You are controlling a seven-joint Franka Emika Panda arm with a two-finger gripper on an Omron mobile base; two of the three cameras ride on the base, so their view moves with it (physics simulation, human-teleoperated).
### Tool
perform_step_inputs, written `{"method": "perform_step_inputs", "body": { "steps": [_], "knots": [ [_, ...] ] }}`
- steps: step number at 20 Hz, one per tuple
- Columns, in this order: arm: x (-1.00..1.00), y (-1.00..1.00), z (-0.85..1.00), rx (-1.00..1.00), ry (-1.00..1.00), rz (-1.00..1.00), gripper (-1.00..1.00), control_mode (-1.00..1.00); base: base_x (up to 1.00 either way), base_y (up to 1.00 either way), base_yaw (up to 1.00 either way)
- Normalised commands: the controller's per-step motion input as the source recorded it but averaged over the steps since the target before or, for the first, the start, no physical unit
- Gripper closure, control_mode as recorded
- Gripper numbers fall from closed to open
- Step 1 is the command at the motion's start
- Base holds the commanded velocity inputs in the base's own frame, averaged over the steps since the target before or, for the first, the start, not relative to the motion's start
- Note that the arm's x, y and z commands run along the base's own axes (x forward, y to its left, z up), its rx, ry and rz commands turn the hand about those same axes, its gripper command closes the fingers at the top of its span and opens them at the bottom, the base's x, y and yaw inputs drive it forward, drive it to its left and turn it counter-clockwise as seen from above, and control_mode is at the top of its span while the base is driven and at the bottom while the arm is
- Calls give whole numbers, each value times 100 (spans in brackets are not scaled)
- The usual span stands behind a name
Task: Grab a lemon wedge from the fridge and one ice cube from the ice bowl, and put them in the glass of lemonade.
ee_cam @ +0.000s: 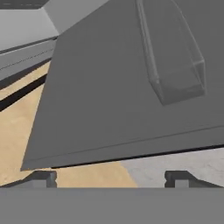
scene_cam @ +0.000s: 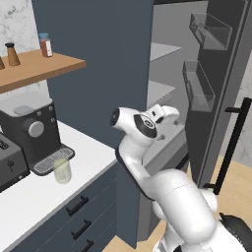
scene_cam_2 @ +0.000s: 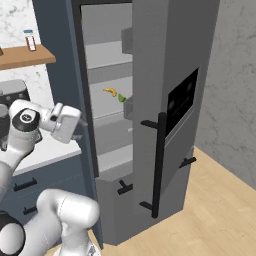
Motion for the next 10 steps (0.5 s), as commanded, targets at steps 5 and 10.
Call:
{"method": "perform_step_inputs", "body": {
  "steps": [5, 10],
  "knots": [
    [0, -10, 27, -20, 0, -18, -100, -100, 0, 0, 0],
    [-12, -12, 17, -3, -3, -2, -100, -100, 0, 0, 0]
  ]
}}
